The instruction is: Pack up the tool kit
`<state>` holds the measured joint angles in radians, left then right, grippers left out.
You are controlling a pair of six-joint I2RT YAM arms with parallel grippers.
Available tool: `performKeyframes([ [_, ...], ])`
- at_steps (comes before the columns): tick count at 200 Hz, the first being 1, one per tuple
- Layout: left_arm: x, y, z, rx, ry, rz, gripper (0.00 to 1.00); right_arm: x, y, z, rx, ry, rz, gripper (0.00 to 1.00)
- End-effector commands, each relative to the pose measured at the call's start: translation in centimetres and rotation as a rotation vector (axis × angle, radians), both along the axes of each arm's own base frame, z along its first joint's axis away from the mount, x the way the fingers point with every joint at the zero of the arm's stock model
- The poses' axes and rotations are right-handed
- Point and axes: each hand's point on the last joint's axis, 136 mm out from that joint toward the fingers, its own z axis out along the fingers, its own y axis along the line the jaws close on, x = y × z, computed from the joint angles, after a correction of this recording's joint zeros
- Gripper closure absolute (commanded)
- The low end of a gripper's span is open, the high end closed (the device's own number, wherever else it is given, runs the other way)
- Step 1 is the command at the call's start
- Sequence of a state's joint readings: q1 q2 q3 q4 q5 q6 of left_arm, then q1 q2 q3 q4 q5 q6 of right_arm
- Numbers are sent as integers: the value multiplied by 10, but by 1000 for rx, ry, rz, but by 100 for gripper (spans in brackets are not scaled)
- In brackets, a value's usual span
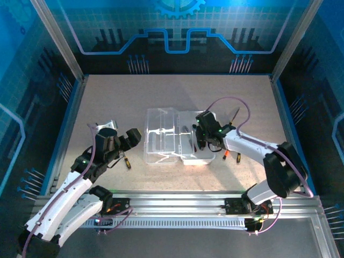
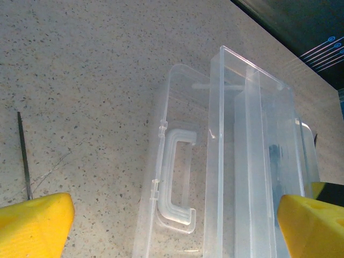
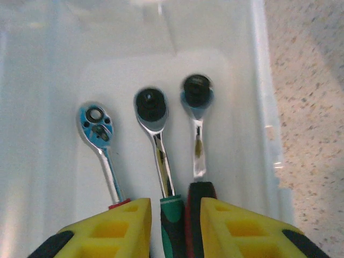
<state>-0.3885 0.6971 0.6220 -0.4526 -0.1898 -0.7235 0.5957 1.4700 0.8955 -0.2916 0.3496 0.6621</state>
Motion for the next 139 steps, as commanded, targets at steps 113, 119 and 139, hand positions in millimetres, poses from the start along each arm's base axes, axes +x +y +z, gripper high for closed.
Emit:
performKeyframes([
  [113, -17, 33, -46, 55, 130, 169, 1, -71, -95, 69, -69, -122, -67, 57],
  [119, -17, 32, -51, 48, 138, 172, 1, -74, -102, 68, -65, -125, -84, 56],
  [139, -13, 29, -60, 21, 149, 187, 1, -79, -124, 59, -28, -115, -162, 55],
])
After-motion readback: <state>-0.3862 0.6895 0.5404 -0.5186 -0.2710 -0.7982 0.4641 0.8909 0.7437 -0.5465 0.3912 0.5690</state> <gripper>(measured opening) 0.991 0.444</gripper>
